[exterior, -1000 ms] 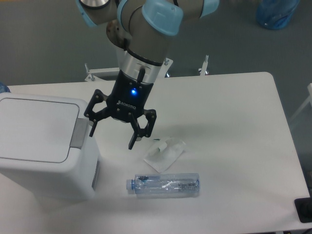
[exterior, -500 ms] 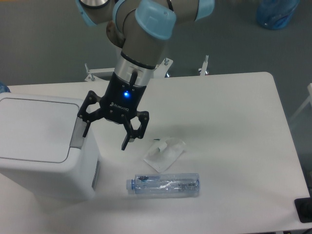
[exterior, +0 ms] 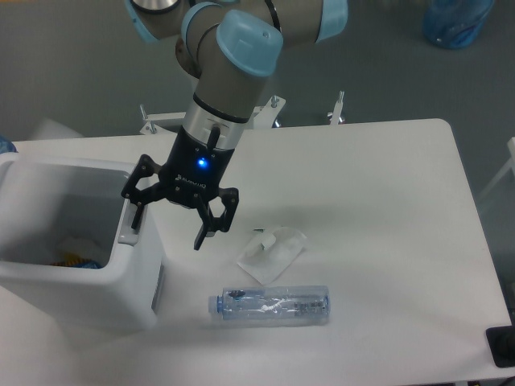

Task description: Open the trash can

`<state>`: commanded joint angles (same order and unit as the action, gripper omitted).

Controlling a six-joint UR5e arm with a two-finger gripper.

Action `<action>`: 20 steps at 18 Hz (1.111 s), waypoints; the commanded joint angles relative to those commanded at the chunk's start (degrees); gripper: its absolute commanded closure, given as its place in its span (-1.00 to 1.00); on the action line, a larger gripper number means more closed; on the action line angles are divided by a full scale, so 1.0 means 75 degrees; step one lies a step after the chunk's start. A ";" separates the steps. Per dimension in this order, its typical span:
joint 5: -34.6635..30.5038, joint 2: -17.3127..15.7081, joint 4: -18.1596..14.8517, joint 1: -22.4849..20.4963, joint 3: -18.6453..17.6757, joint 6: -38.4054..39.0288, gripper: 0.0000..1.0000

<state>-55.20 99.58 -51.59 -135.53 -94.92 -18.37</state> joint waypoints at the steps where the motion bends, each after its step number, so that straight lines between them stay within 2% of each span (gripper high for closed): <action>1: 0.0000 0.0000 0.0000 0.0000 0.0000 0.0012 -1.00; 8: 0.0012 0.0000 0.0000 -0.0035 0.0292 0.0024 -1.00; 12: 0.0012 0.0047 0.0035 -0.0421 0.0679 -0.0035 -1.00; 20: -0.0023 0.0726 0.0363 -0.1346 0.1089 -0.0269 -1.00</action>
<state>-55.37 105.02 -48.87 -145.62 -86.75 -20.39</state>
